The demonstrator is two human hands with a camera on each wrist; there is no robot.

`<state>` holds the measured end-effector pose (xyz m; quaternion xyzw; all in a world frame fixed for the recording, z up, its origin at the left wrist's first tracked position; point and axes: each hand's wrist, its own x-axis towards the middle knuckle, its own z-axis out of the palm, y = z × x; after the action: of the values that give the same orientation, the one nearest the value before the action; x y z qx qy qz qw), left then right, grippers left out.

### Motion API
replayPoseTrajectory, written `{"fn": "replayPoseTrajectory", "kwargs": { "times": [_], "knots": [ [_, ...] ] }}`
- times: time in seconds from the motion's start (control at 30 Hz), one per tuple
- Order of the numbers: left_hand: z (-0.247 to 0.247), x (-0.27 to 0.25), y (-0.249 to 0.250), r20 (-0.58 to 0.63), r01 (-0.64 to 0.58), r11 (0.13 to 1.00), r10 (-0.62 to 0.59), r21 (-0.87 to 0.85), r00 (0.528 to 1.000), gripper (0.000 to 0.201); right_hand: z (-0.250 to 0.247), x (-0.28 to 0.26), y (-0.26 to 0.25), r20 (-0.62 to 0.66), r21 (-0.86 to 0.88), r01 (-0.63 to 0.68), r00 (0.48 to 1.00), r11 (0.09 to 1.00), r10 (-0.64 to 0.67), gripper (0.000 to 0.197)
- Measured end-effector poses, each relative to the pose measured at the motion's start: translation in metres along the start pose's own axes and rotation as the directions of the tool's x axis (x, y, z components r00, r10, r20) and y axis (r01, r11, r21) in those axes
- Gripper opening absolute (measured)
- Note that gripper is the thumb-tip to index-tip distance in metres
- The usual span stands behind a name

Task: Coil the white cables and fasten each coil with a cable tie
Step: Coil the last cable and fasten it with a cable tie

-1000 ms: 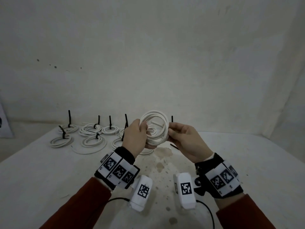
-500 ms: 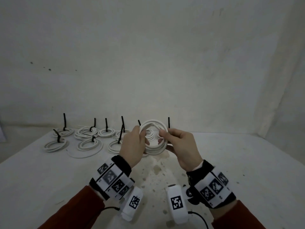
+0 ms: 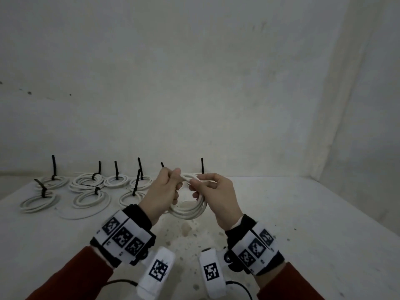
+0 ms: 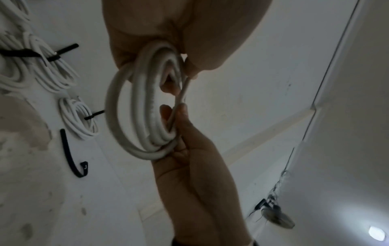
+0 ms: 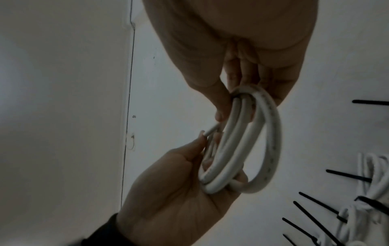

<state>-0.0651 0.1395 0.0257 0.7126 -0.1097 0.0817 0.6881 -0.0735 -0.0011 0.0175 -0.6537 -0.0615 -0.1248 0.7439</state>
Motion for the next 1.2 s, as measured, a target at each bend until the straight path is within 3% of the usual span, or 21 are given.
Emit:
{"fn": "replayPoseTrajectory", "kwargs": {
  "times": [0.1, 0.27, 0.37, 0.43, 0.5, 0.57, 0.7, 0.87, 0.97, 1.07, 1.2],
  "knots": [
    [0.000, -0.002, -0.005, -0.005, -0.053, 0.993, 0.054, 0.110, 0.999, 0.031, 0.000, 0.001, 0.004, -0.004, 0.089, -0.086, 0.996, 0.992, 0.087, 0.031],
    [-0.003, 0.005, -0.020, -0.015, -0.090, 0.974, 0.095, 0.207, 0.995, 0.029, 0.001, 0.005, 0.013, 0.009, 0.052, -0.136, 0.991, 0.989, 0.136, 0.033],
    [-0.010, 0.014, -0.026, 0.011, -0.090, 0.959, 0.090, 0.271, 0.996, 0.027, 0.000, 0.013, 0.011, 0.053, -0.047, -0.163, 0.985, 0.985, 0.165, 0.026],
    [-0.016, 0.021, -0.029, 0.004, -0.090, 0.928, 0.095, 0.361, 0.995, 0.026, -0.008, 0.027, 0.011, 0.012, -0.206, -0.119, 0.992, 0.971, 0.125, 0.024],
    [-0.023, 0.026, -0.031, 0.001, -0.094, 0.883, 0.105, 0.460, 0.994, 0.026, -0.026, 0.051, 0.016, -0.080, -0.427, -0.053, 0.997, 0.903, 0.021, 0.029],
    [-0.031, 0.030, -0.037, 0.017, -0.090, 0.823, 0.097, 0.561, 0.995, 0.026, -0.047, 0.076, 0.022, -0.127, -0.593, -0.072, 0.992, 0.802, -0.004, 0.026],
    [-0.043, 0.035, -0.052, 0.018, -0.081, 0.744, 0.092, 0.663, 0.996, 0.023, -0.076, 0.113, 0.041, -0.105, -0.829, -0.179, 0.980, 0.529, 0.168, 0.020],
    [-0.040, 0.042, -0.063, 0.011, -0.030, 0.766, 0.030, 0.642, 1.000, 0.022, -0.074, 0.128, 0.062, -0.106, -0.974, -0.164, 0.941, 0.156, 0.322, 0.025],
    [-0.035, 0.046, -0.067, -0.001, 0.001, 0.815, -0.001, 0.580, 1.000, 0.028, -0.077, 0.137, 0.073, -0.089, -0.988, -0.129, 0.921, 0.082, 0.378, 0.025],
    [-0.032, 0.049, -0.068, -0.025, -0.007, 0.832, 0.024, 0.554, 0.999, 0.029, -0.081, 0.143, 0.082, -0.079, -0.995, -0.094, 0.934, 0.024, 0.348, 0.021],
    [-0.034, 0.055, -0.067, -0.062, -0.007, 0.844, 0.047, 0.536, 0.997, 0.026, -0.082, 0.147, 0.078, -0.082, -0.993, -0.106, 0.941, 0.054, 0.327, 0.024]
  ]
}}
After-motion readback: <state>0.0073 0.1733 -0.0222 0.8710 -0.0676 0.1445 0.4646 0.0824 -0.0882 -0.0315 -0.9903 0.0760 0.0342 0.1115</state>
